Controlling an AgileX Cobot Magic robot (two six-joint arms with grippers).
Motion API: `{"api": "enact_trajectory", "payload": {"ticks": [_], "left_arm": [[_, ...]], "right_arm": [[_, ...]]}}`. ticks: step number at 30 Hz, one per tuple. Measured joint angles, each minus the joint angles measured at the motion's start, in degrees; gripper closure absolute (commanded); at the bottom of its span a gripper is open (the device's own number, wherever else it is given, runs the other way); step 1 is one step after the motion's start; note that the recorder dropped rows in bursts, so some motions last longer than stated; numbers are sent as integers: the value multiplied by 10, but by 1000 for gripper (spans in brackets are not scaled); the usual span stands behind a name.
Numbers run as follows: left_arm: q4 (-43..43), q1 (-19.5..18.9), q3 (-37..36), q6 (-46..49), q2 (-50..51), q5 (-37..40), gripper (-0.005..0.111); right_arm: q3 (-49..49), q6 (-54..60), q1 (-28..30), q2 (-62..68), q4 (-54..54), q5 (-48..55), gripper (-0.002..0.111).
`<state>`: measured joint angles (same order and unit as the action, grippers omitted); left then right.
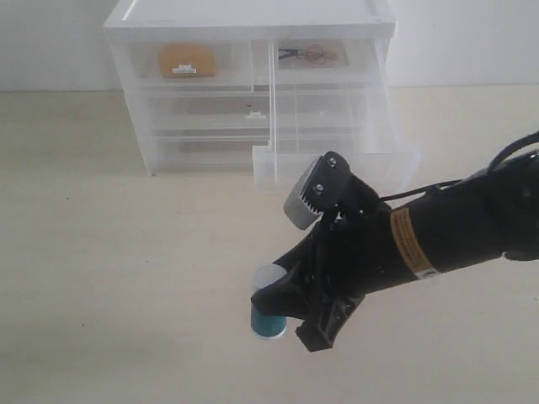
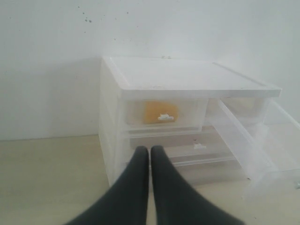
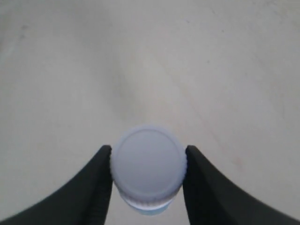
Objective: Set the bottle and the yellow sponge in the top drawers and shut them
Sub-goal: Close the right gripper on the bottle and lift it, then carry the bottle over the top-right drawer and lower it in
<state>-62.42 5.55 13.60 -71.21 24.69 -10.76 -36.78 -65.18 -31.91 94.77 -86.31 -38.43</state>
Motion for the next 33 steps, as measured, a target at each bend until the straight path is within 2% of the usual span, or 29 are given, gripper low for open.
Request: {"api": "enact_trajectory", "payload": {"ticks": [5, 9, 12, 14, 16, 19, 22, 23, 24, 25, 26, 27, 29, 31, 33], "left_arm": [[0, 0, 0, 0, 0, 0, 103], [0, 0, 0, 0, 0, 0, 103], [0, 0, 0, 0, 0, 0, 103], [0, 0, 0, 0, 0, 0, 103], [0, 0, 0, 0, 0, 0, 103], [0, 0, 0, 0, 0, 0, 103], [0, 0, 0, 0, 0, 0, 103], [0, 0, 0, 0, 0, 0, 103], [0, 0, 0, 0, 0, 0, 103], [0, 0, 0, 0, 0, 0, 103], [0, 0, 0, 0, 0, 0, 103], [0, 0, 0, 0, 0, 0, 103], [0, 0, 0, 0, 0, 0, 103], [0, 0, 0, 0, 0, 0, 103], [0, 0, 0, 0, 0, 0, 103]], "right_arm": [[0, -138, 0, -97, -107, -11, 104], [0, -197, 0, -148, -128, -11, 104], [0, -209, 0, -185, -132, -4, 104], [1, -208, -1, -192, -135, 40, 104], [1, -207, -28, -193, -138, 131, 104], [1, -207, -67, -204, -138, 199, 104], [1, -208, -73, -226, -138, 208, 104], [1, -185, -74, -237, -99, 204, 104], [1, -148, -75, -243, -54, 202, 104], [1, -11, -86, -252, 79, 207, 104], [1, 87, -96, -254, 161, 223, 104], [-7, 273, -116, -257, 305, 269, 104], [-22, 507, -127, -249, 464, 313, 104], [-46, 792, -130, -220, 573, 350, 104], [-79, 975, -126, -170, 599, 397, 104]]}}
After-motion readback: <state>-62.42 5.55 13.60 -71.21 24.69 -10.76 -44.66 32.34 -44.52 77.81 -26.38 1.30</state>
